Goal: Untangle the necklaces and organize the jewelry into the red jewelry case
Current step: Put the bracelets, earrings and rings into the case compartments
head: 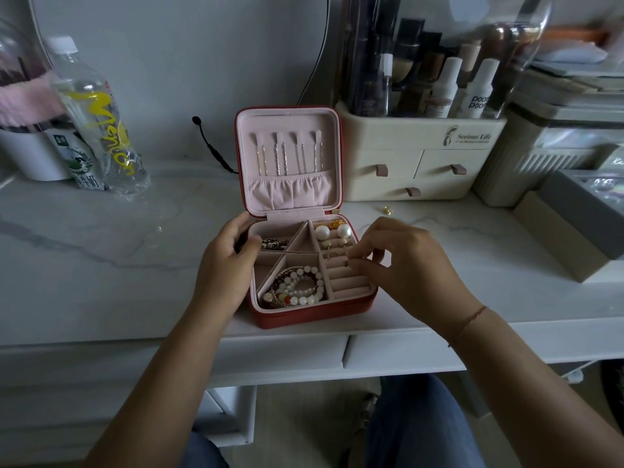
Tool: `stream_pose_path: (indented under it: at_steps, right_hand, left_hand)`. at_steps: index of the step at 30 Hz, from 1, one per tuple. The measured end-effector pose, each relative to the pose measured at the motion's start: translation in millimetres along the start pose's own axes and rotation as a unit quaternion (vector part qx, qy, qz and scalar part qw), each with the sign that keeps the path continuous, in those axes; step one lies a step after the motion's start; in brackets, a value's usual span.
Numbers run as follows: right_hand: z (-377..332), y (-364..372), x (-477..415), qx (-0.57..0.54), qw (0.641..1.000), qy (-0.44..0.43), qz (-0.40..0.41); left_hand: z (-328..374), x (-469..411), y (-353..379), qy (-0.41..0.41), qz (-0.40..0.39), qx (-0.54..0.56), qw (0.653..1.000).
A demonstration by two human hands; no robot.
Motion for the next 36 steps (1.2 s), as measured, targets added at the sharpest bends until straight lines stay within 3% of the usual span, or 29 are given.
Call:
stream_pose_path:
  at_steps: [5,10,17,23,26,31,33,36]
  right_hand:
    - [-15.2,7.4,-7.8,0.077,0.993,-0.066,0.065]
    - [-23.1,13.5,-5.5,0.139,0.979,-0.128,0.077]
    - [-15.0,17.7,-5.8,0.106,0.986,-0.128,-0.012]
    - [-9.3,14.6,-3.5,0.043,0.993,-0.107,-0.039]
    - [7.6,5.8,-2.8,-0.022,0.999,-0.046,-0.018]
    - [88.9,-39.7,8.3,-0.002,0.977,0.166,0.135]
    - [115.9,-46.7,14.7,0.018,0.964,0.235,0.121]
    - [135.4,-46.1,20.0,0.013,0.959,0.269,0.092]
  left_hand:
    - [1.9,2.0,-0.2,-0.002,0.003,0.002,1.0]
    - [2.0,1.0,-1.0,-0.002,0.007,-0.004,1.0]
    - [3.4,1.9,-0.8,0.0,0.006,-0.006,1.0]
    - [4.4,2.8,-0.7,-0.005,0.004,-0.008,1.0]
    - [5.7,3.8,-0.5,-0.002,0.002,-0.013,1.0]
    - [10.6,5.2,-0.4,-0.001,0.008,-0.017,1.0]
    - [10.8,5.0,-0.4,-0.003,0.009,-0.015,1.0]
    - [9.3,4.4,-0.6,-0.005,0.014,-0.015,1.0]
Point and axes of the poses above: each hand's wrist, its own x-axis away from the middle knuckle, its own y-axis out of the palm, z = x × y, the point moved 7 cm from there along -x, towards the middle knuckle, and after that the axes turned 4 degrees about -y, right-handed, at the moved point
